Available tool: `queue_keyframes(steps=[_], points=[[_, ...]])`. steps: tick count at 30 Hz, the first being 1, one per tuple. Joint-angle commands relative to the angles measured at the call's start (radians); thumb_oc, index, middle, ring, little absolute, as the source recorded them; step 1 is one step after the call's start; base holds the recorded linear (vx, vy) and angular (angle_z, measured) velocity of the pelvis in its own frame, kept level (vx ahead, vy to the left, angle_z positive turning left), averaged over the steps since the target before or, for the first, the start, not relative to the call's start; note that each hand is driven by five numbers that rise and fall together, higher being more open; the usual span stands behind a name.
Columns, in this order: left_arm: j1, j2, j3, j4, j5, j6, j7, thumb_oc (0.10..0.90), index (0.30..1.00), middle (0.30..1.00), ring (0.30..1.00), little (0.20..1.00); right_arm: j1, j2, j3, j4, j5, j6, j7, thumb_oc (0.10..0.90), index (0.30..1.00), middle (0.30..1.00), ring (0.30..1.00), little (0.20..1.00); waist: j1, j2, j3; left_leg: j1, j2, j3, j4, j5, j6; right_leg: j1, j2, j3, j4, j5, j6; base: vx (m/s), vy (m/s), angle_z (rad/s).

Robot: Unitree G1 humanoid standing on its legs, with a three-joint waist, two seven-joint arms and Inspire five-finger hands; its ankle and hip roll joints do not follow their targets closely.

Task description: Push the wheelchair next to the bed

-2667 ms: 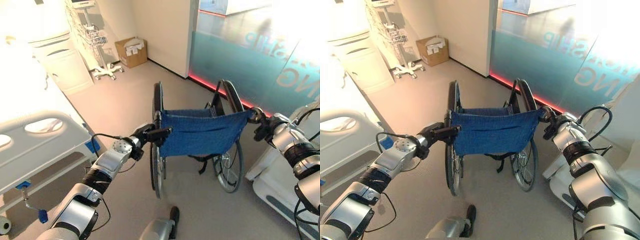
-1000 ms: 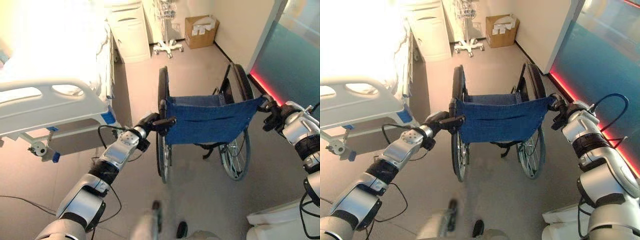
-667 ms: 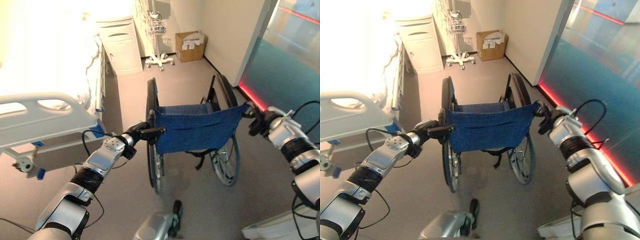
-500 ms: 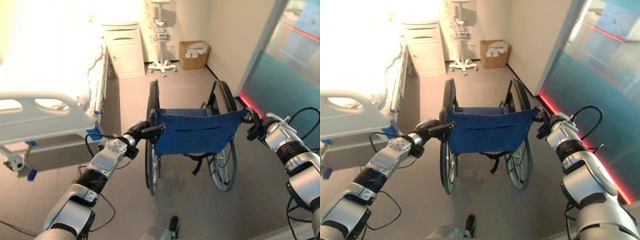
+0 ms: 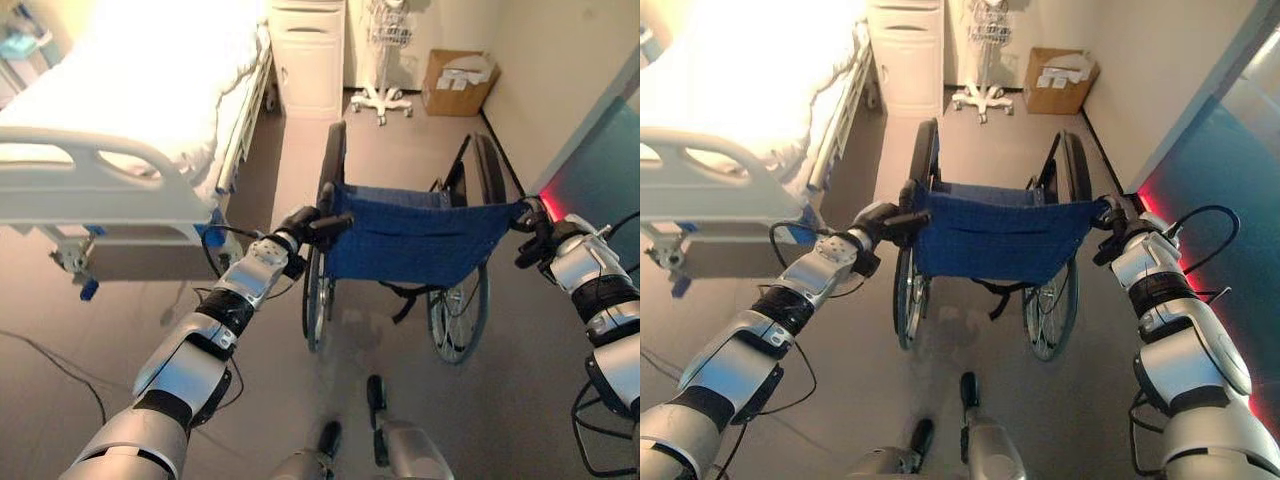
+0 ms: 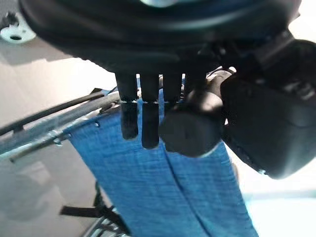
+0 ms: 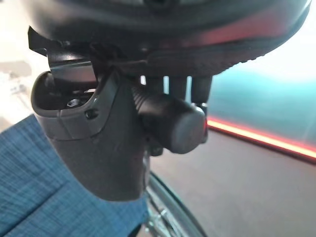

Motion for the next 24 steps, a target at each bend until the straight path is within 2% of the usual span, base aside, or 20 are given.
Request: queue_keyframes(steps=[1,3,4,5,7,9,11,12,16,18,20,22,24], points=[[0.097,-0.029,-0.085,-0.018,0.074,0.013,0.017,0.400,0.300,0.300,0.300,0.300,-0.159,0.146,0.227,-0.204,-0.091,-0.196,0.082,0.400,0.300,0.300,0.300,0.300,0.069,-0.001,-0.016,0.224,0.016,0.169,0.051,-0.104,-0.154,-0.052,0.002,0.012,0.038,0.271,-0.078,0.32,-0.274,0.25],[0.084,-0.004,-0.082,-0.029,0.054,0.000,0.008,0.400,0.300,0.300,0.300,0.300,-0.174,0.148,0.224,-0.221,-0.085,-0.179,0.070,0.400,0.300,0.300,0.300,0.300,0.070,-0.004,-0.017,0.231,0.047,0.186,0.040,-0.095,-0.170,-0.030,0.006,-0.014,0.023,0.260,-0.091,0.27,-0.277,0.33],[0.067,0.002,-0.078,-0.028,0.044,-0.007,0.008,0.400,0.300,0.300,0.300,0.300,-0.186,0.155,0.221,-0.221,-0.069,-0.146,0.066,0.400,0.300,0.300,0.300,0.300,0.068,-0.002,-0.019,0.233,0.077,0.194,0.039,-0.063,-0.190,-0.024,0.013,-0.039,0.021,0.247,-0.103,0.19,-0.231,0.21],[0.064,0.002,-0.078,-0.027,0.044,-0.007,0.008,0.400,0.300,0.300,0.300,0.300,-0.187,0.156,0.222,-0.220,-0.067,-0.142,0.064,0.400,0.300,0.300,0.300,0.300,0.067,-0.002,-0.019,0.233,0.081,0.195,0.039,-0.058,-0.192,-0.023,0.014,-0.043,0.021,0.245,-0.104,0.14,-0.199,0.32],[0.043,0.006,-0.080,-0.021,0.040,-0.009,0.005,0.400,0.300,0.300,0.300,0.300,-0.188,0.165,0.224,-0.203,-0.052,-0.097,0.054,0.400,0.300,0.300,0.300,0.300,0.063,-0.002,-0.020,0.211,0.117,0.212,0.085,0.022,-0.212,-0.013,0.021,-0.071,0.008,0.236,-0.119,0.15,-0.162,0.55],[0.034,0.009,-0.085,-0.017,0.025,-0.010,0.006,0.400,0.300,0.300,0.300,0.300,-0.179,0.169,0.227,-0.186,-0.049,-0.070,0.065,0.400,0.300,0.300,0.300,0.300,0.057,-0.006,-0.023,0.192,0.134,0.231,0.165,0.087,-0.224,0.010,0.026,-0.083,-0.011,0.230,-0.131,0.23,-0.163,0.37],[0.037,0.016,-0.088,-0.024,0.009,-0.006,-0.002,0.400,0.300,0.300,0.300,0.300,-0.161,0.172,0.227,-0.184,-0.049,-0.046,0.064,0.400,0.300,0.300,0.300,0.300,0.059,-0.008,-0.026,0.177,0.141,0.249,0.213,0.129,-0.230,0.042,0.032,-0.093,-0.021,0.216,-0.142,0.28,-0.150,0.25],[0.044,0.016,-0.086,-0.028,0.018,-0.003,-0.016,0.400,0.300,0.300,0.300,0.300,-0.142,0.174,0.219,-0.194,-0.049,-0.019,0.062,0.400,0.300,0.300,0.300,0.300,0.066,-0.011,-0.021,0.137,0.145,0.275,0.233,0.158,-0.231,0.081,0.039,-0.092,-0.026,0.201,-0.152,0.34,-0.131,0.15],[0.057,0.030,-0.090,-0.064,0.015,-0.004,-0.027,0.400,0.300,0.300,0.300,0.300,-0.116,0.202,0.200,-0.166,-0.022,0.021,0.008,0.400,0.300,0.300,0.300,0.300,0.120,-0.008,0.027,-0.008,0.104,0.309,0.204,0.175,-0.224,0.190,0.061,-0.044,-0.026,0.147,-0.161,0.32,-0.048,0.02],[0.086,0.042,-0.082,-0.108,-0.008,-0.002,-0.005,0.400,0.300,0.300,0.300,0.300,-0.097,0.224,0.181,-0.181,-0.026,0.049,-0.011,0.400,0.300,0.300,0.300,0.300,0.171,0.021,0.072,-0.149,0.085,0.323,0.125,0.258,-0.243,0.272,0.092,-0.010,-0.022,0.098,-0.173,0.47,0.055,-0.16],[0.116,0.052,-0.074,-0.136,-0.009,-0.001,0.005,0.400,0.300,0.300,0.300,0.300,-0.087,0.232,0.177,-0.189,-0.015,0.047,-0.023,0.400,0.300,0.300,0.300,0.300,0.203,0.038,0.087,-0.188,0.077,0.323,0.028,0.308,-0.249,0.327,0.109,0.020,-0.025,0.070,-0.179,0.58,0.106,-0.47],[0.134,0.074,-0.068,-0.154,-0.010,-0.003,0.002,0.400,0.300,0.300,0.300,0.300,-0.092,0.227,0.177,-0.188,-0.007,0.019,-0.026,0.400,0.300,0.300,0.300,0.300,0.228,0.046,0.091,-0.213,0.067,0.340,-0.055,0.306,-0.246,0.366,0.116,0.042,-0.020,0.044,-0.179,0.53,0.160,-1.25],[0.139,0.086,-0.064,-0.165,-0.009,0.001,-0.001,0.400,0.300,0.300,0.300,0.300,-0.096,0.223,0.176,-0.189,-0.011,-0.003,-0.032,0.400,0.300,0.300,0.300,0.300,0.233,0.050,0.091,-0.215,0.068,0.362,-0.065,0.296,-0.244,0.377,0.113,0.046,-0.010,0.026,-0.176,0.36,0.191,-1.30]])
